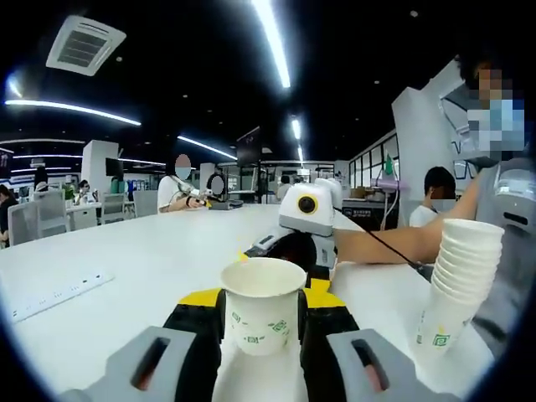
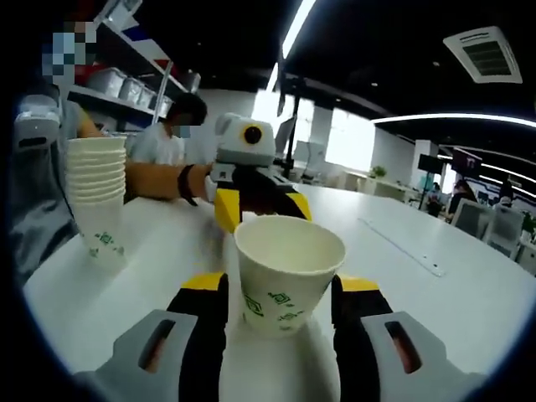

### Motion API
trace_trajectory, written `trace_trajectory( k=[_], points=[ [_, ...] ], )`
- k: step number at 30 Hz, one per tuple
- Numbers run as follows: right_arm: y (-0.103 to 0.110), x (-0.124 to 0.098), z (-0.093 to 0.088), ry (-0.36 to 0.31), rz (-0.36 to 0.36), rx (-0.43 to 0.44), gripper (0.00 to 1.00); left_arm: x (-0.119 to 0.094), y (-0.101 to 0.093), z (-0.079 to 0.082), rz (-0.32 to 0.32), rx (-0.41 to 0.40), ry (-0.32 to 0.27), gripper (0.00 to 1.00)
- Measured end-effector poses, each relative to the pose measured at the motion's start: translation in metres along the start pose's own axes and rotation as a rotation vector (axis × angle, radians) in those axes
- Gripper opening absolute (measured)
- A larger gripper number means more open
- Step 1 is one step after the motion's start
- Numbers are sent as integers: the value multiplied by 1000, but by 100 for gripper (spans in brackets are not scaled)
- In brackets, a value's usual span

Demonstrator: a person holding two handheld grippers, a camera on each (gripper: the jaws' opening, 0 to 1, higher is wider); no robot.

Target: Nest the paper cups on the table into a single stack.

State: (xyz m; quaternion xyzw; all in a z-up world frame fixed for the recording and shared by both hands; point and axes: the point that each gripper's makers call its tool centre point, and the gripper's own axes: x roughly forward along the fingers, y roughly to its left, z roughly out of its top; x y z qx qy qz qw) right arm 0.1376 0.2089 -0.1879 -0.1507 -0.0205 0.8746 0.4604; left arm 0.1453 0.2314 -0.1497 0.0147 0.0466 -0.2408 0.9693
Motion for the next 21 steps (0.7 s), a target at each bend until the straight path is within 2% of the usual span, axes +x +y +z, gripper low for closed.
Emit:
trace_trajectory(
  k=[9, 12, 21],
  points=[
    [7, 1, -4, 8, 9, 47, 51, 1, -3, -1, -7, 3, 4, 36],
    [3, 1, -4, -3, 11, 60, 51, 2, -5, -2, -14, 4, 5, 36],
    [6, 2, -2, -11, 34, 66, 46, 1, -6, 3, -18, 6, -11, 36]
  ],
)
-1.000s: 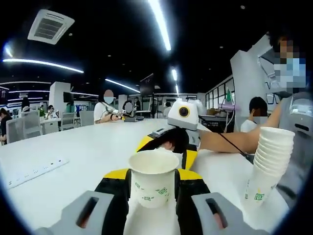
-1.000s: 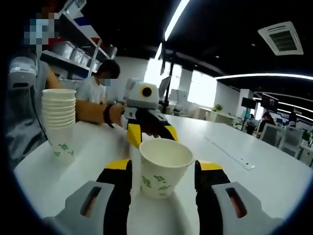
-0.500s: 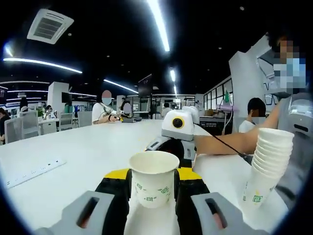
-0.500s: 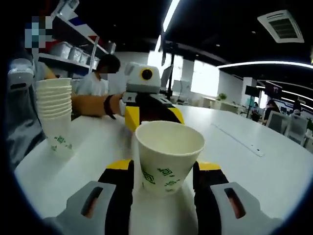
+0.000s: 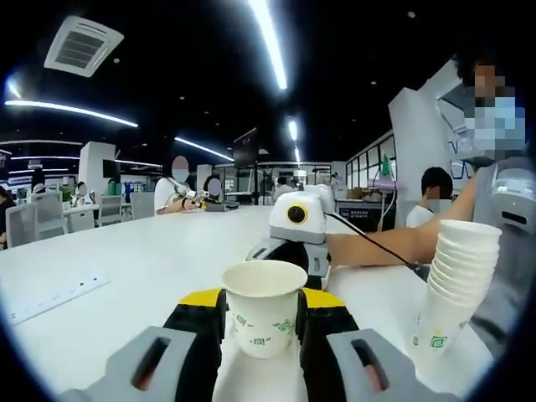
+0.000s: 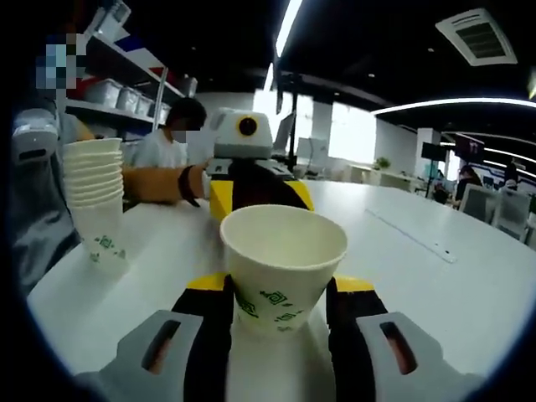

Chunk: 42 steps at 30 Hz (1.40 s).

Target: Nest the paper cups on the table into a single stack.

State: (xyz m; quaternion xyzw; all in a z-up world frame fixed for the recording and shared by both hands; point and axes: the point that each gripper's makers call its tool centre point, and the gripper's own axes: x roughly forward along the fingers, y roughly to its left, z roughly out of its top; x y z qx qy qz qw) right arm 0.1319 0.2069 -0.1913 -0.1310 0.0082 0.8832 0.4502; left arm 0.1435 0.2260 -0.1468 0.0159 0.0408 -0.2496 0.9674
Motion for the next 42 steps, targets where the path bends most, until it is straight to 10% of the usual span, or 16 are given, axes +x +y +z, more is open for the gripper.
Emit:
trace_trajectory(
  k=[42],
  points=[
    [-22, -17, 9, -18, -31, -22, 45, -21, 24, 19, 81, 19, -48, 36]
  ],
)
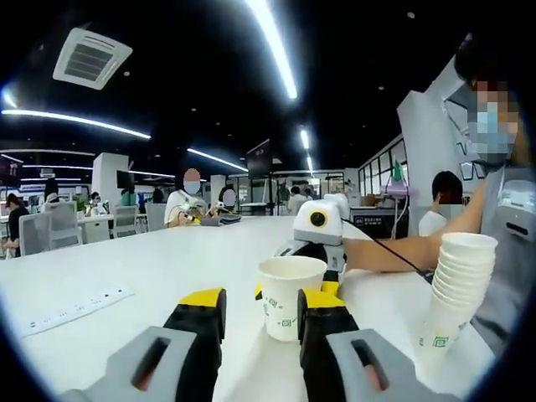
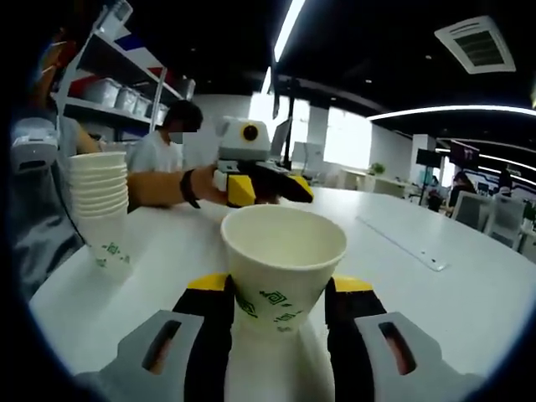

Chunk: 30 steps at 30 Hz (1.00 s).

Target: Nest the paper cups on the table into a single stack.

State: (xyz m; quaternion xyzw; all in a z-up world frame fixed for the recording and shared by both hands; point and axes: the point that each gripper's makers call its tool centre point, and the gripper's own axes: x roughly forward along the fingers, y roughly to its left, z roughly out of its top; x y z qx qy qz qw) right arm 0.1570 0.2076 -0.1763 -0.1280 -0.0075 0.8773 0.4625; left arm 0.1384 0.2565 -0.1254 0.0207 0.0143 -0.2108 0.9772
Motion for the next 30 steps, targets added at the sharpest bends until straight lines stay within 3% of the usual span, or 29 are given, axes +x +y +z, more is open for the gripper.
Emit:
trace_trajectory(
  k=[25, 30],
  points=[
    [-7, -16, 24, -48, -33, -20, 45, 2, -3, -4, -1, 3, 13, 35],
    [0, -16, 33, -58, -24, -29, 45, 1, -2, -3, 3, 4, 9, 35]
  ],
)
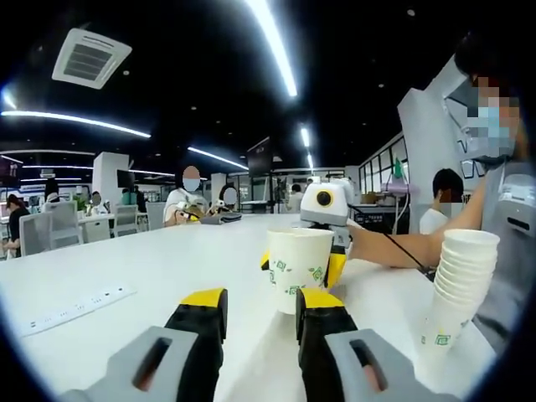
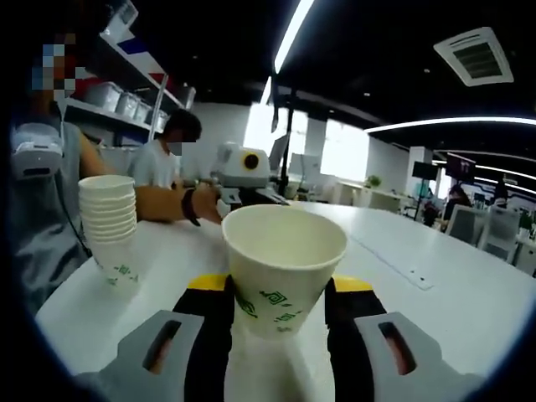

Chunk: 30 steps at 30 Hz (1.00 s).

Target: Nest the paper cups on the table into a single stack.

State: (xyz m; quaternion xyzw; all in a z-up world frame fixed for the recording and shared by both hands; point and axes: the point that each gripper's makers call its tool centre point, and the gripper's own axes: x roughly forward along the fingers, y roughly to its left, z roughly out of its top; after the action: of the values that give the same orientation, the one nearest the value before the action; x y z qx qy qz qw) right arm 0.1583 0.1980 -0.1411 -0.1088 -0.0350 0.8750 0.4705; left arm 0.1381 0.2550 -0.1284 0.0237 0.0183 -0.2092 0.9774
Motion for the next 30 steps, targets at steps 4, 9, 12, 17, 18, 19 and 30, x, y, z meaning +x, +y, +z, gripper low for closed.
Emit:
trace_trajectory(
  k=[4, 9, 12, 17, 18, 19, 30],
  points=[
    [5, -3, 13, -23, 6, -14, 45, 0, 0, 1, 1, -1, -3, 34],
    [10, -4, 28, -49, 16, -35, 45, 1, 5, -1, 0, -2, 2, 34],
    [17, -4, 36, -64, 29, -48, 45, 0, 6, -1, 2, 0, 2, 34],
    [32, -1, 48, -82, 56, -75, 45, -1, 4, 2, 5, 0, -5, 34],
    [34, 0, 50, -86, 62, -81, 45, -1, 4, 2, 4, 0, -5, 34],
    [37, 0, 53, -93, 70, -87, 45, -1, 4, 2, 4, 0, -5, 34],
    [60, -3, 83, -189, 146, -108, 45, 0, -1, 2, 1, -1, -5, 34]
  ],
)
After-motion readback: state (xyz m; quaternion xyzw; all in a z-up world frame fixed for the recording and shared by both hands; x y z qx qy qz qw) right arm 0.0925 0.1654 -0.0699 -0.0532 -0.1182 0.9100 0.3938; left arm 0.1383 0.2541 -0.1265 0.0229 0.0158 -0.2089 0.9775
